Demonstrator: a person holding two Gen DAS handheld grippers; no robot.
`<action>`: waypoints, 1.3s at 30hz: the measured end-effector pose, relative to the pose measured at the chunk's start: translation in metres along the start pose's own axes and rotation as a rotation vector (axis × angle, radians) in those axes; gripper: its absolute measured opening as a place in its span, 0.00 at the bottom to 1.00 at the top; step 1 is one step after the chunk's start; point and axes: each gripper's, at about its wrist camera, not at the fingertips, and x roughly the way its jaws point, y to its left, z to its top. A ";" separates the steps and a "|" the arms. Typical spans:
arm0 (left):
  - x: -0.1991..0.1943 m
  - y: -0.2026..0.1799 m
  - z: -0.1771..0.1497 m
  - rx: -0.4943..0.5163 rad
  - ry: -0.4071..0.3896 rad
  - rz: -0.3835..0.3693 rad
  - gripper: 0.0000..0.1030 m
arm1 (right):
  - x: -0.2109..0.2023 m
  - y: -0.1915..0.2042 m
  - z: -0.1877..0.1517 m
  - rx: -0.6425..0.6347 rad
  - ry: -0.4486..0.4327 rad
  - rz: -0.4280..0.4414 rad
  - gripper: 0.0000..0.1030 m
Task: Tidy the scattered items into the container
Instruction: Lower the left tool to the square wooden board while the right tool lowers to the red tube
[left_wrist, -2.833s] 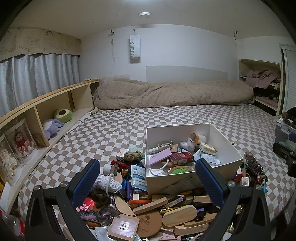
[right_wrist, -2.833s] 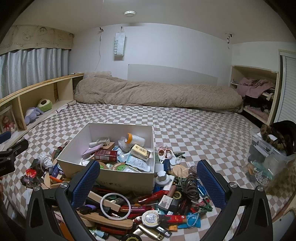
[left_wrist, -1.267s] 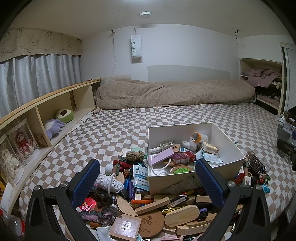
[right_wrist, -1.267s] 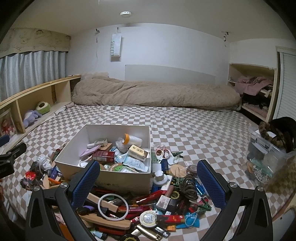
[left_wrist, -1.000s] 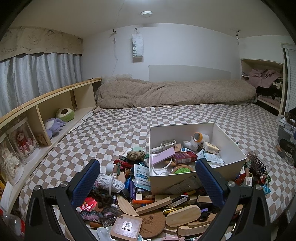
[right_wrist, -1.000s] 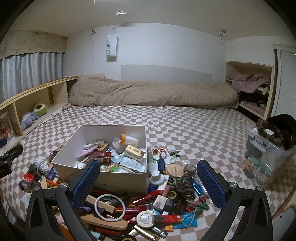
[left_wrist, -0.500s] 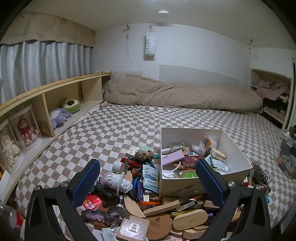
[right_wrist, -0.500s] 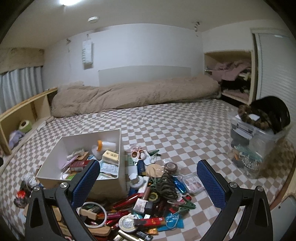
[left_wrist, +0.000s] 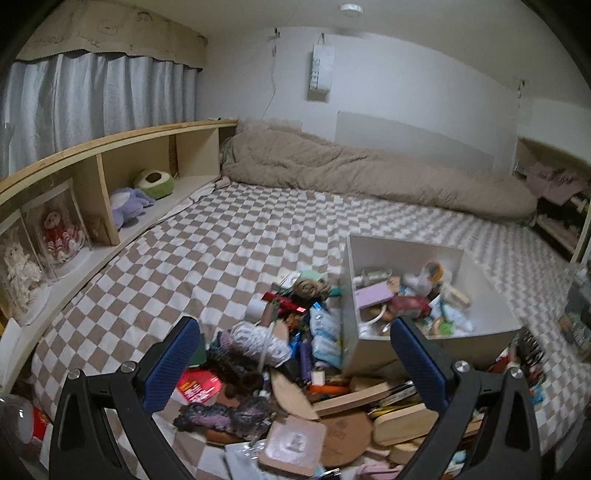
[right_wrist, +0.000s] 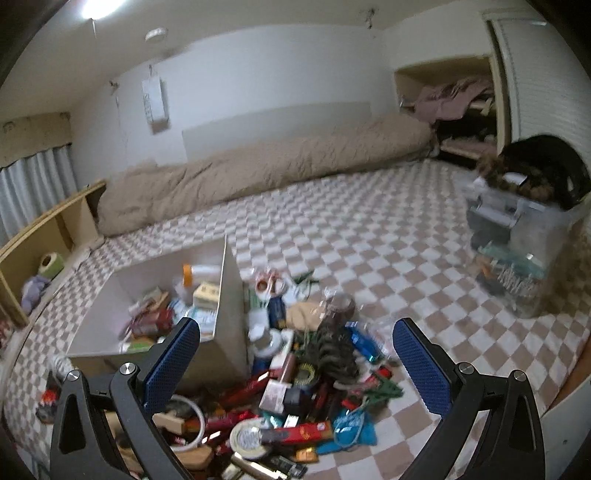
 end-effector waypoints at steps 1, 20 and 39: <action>0.003 0.000 -0.003 0.014 0.010 0.010 1.00 | 0.003 -0.001 -0.004 0.003 0.015 0.023 1.00; 0.041 -0.001 -0.083 0.030 0.309 -0.145 1.00 | 0.038 0.000 -0.027 -0.102 0.185 0.180 1.00; 0.070 0.001 -0.109 0.035 0.446 -0.172 1.00 | 0.062 -0.001 -0.064 -0.090 0.291 0.279 1.00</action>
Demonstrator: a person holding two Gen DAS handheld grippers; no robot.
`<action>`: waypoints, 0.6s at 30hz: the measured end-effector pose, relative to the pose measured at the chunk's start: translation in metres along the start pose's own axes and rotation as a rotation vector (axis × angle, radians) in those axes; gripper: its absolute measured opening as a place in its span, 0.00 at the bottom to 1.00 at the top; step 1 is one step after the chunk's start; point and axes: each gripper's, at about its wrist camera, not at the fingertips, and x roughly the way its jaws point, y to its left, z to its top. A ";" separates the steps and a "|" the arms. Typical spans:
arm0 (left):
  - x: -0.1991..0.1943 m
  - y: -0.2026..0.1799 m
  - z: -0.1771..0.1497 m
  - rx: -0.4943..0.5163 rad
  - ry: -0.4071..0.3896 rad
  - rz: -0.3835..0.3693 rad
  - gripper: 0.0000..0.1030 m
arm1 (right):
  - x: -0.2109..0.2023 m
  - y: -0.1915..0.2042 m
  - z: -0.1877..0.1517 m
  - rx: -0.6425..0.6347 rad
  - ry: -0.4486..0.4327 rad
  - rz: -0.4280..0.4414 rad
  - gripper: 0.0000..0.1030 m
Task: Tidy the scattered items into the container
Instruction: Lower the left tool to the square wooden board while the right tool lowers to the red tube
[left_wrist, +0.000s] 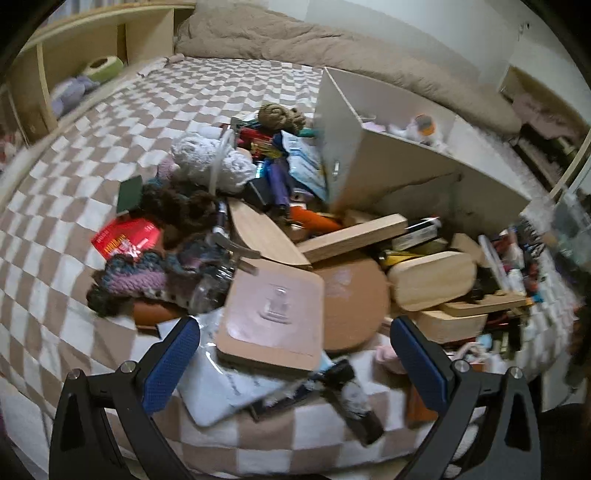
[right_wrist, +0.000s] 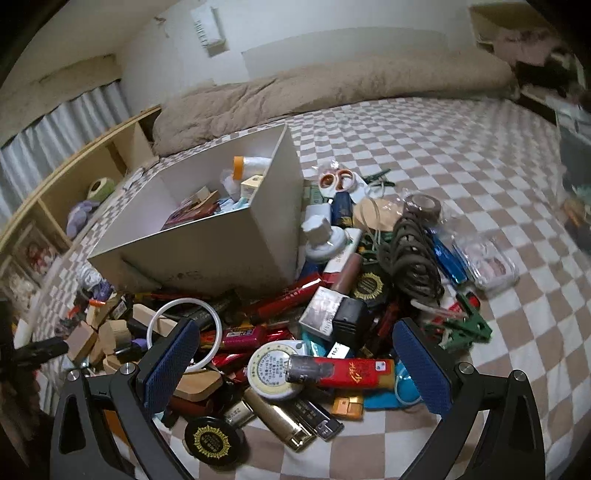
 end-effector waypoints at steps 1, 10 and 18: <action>0.002 0.001 0.000 0.004 0.002 0.009 1.00 | 0.001 -0.003 0.000 0.016 0.007 0.011 1.00; 0.021 0.000 -0.001 0.054 0.024 0.134 1.00 | 0.009 -0.018 -0.006 0.098 0.056 0.038 1.00; 0.030 -0.004 -0.001 0.065 0.024 0.181 0.99 | 0.018 -0.014 -0.022 0.068 0.094 -0.038 0.95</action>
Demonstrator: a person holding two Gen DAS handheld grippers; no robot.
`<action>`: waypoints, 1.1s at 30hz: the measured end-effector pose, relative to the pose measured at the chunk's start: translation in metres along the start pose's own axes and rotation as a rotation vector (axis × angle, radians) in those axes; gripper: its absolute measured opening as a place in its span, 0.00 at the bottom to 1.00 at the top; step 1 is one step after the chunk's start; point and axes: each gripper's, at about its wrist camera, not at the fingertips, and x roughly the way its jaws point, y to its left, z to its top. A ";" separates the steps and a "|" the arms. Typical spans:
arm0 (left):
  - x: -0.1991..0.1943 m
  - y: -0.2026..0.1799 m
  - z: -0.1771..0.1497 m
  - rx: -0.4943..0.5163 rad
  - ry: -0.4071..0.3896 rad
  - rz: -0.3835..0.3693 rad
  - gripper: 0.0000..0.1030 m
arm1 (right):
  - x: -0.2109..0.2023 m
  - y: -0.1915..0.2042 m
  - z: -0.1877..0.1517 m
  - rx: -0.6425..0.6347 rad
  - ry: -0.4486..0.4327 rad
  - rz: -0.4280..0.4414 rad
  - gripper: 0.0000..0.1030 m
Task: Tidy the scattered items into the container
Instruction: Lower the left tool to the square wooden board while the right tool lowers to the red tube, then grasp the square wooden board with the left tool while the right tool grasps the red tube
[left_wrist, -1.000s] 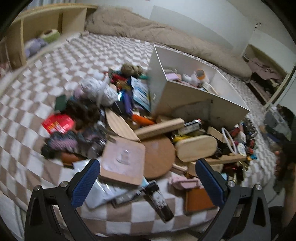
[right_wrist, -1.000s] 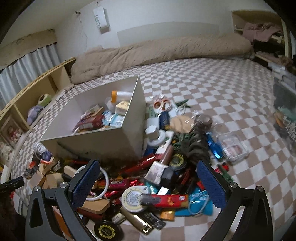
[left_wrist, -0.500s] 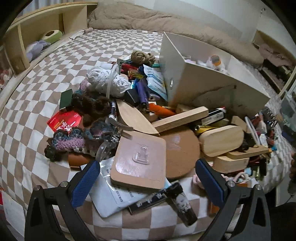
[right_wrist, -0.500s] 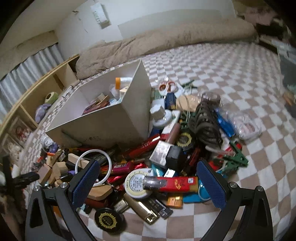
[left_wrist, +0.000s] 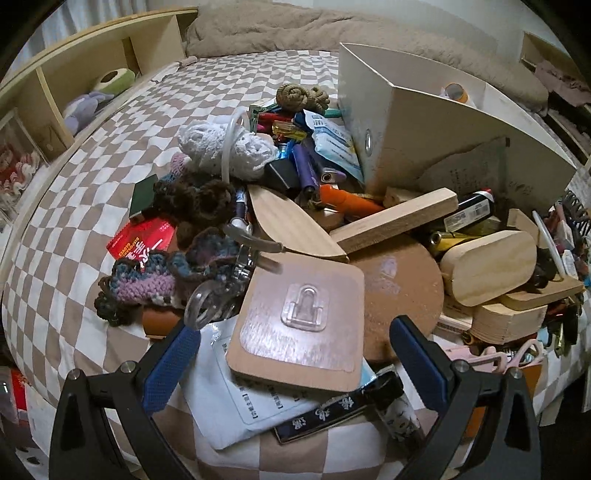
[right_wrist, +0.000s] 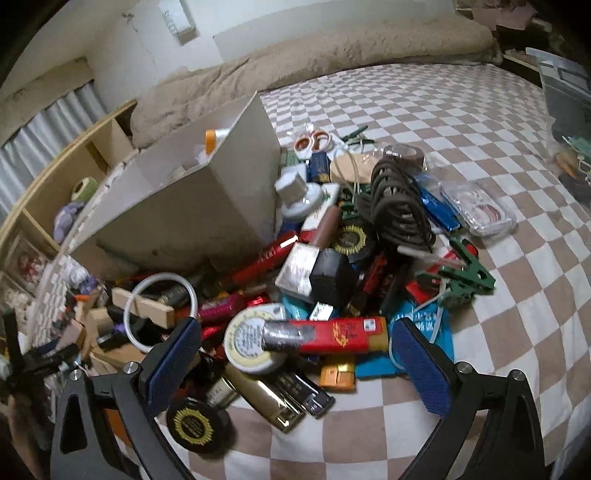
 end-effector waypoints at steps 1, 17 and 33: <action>0.001 -0.001 0.000 0.003 -0.002 0.003 0.99 | 0.002 0.001 -0.002 -0.013 0.010 -0.021 0.88; 0.003 -0.008 0.001 0.034 -0.005 0.036 0.73 | 0.022 0.004 -0.008 -0.081 0.059 -0.130 0.81; -0.003 -0.003 0.000 -0.019 -0.003 -0.036 0.67 | 0.021 0.013 -0.008 -0.094 0.073 -0.152 0.80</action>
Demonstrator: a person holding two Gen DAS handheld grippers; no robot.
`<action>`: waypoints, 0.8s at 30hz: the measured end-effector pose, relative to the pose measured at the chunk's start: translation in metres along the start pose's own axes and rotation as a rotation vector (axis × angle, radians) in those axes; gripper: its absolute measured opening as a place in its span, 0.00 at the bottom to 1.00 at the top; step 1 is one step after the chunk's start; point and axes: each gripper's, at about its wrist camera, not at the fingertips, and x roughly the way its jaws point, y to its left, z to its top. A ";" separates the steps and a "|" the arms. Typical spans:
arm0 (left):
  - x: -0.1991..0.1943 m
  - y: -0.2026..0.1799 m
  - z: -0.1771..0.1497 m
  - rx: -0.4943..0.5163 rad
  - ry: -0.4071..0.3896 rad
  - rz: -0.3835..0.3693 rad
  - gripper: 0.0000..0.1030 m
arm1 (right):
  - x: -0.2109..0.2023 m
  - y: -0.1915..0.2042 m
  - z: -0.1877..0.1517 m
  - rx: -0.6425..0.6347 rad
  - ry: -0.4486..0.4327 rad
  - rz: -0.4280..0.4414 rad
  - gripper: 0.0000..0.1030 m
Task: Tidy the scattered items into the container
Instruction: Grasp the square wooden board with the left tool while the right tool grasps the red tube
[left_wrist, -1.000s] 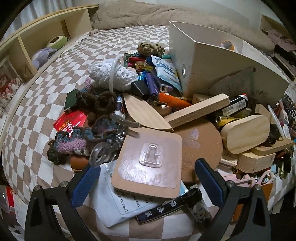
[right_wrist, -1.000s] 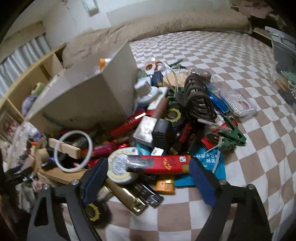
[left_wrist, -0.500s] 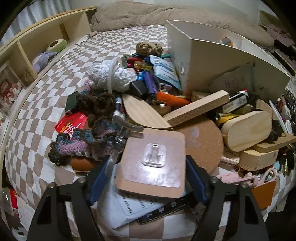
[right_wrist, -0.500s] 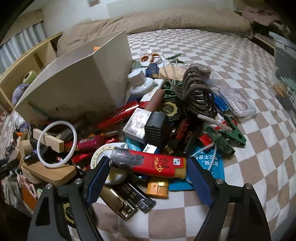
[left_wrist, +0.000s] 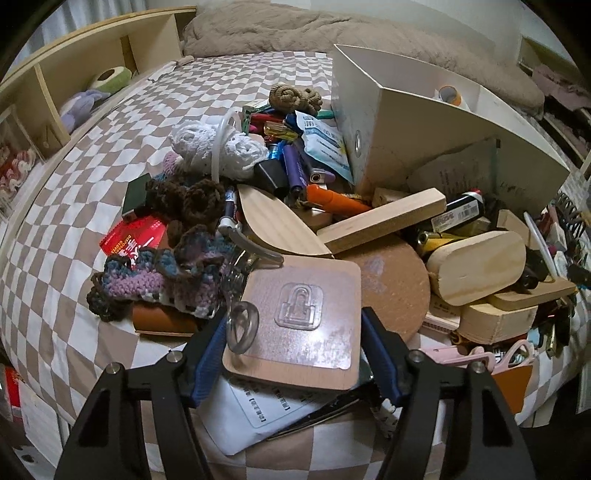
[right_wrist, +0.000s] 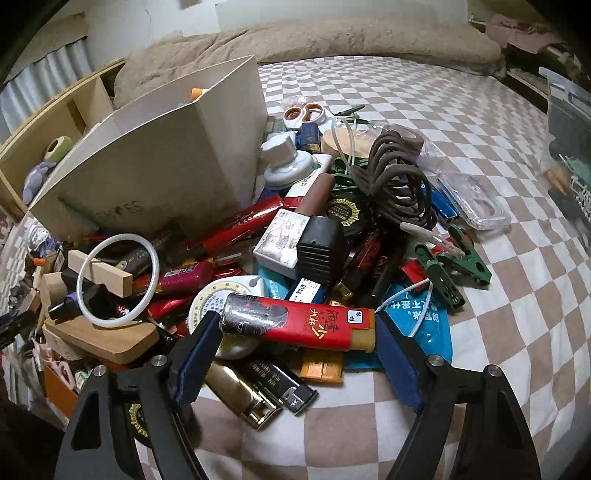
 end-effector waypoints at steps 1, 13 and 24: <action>-0.001 0.001 0.000 -0.007 0.000 -0.007 0.67 | -0.001 0.002 0.000 -0.004 -0.001 -0.004 0.80; -0.010 0.009 -0.003 -0.077 0.004 -0.102 0.66 | -0.023 0.014 -0.004 0.015 -0.027 0.077 0.80; -0.014 0.015 -0.006 -0.124 0.007 -0.163 0.66 | -0.032 0.025 -0.007 0.026 -0.037 0.140 0.80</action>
